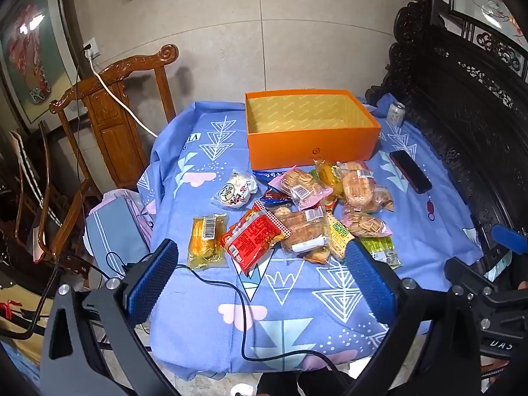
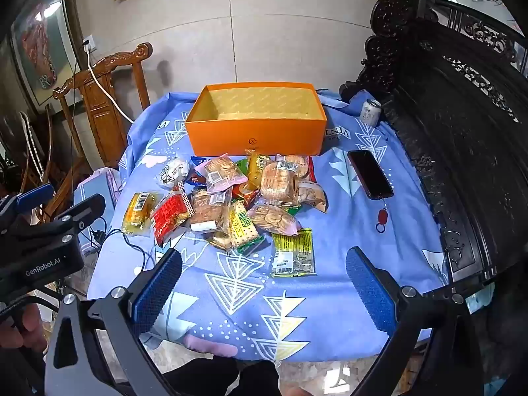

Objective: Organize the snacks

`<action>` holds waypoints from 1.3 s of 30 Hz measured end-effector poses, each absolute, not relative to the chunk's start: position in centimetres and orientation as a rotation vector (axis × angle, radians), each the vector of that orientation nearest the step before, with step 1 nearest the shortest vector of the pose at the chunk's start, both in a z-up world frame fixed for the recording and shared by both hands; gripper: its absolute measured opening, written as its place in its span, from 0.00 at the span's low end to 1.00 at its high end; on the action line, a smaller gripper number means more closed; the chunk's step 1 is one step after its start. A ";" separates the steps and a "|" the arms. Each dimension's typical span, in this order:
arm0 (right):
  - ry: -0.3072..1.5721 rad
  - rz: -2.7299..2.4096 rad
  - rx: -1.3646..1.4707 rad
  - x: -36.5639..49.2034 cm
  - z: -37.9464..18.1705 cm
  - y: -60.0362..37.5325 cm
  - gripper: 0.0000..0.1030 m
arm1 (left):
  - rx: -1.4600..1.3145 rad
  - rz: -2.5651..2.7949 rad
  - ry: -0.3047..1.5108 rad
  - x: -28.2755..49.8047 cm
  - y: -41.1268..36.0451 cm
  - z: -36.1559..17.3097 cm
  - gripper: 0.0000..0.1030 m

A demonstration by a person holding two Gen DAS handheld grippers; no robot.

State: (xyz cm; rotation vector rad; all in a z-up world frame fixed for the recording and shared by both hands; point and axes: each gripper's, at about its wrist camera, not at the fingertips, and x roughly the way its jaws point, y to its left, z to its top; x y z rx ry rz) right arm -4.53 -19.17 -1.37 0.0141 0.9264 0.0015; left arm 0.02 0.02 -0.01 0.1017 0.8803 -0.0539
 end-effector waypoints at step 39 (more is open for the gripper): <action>0.939 0.001 0.023 -4.1 -1.7 -19.3 0.97 | 0.095 -0.056 0.880 0.3 -0.1 -0.7 0.96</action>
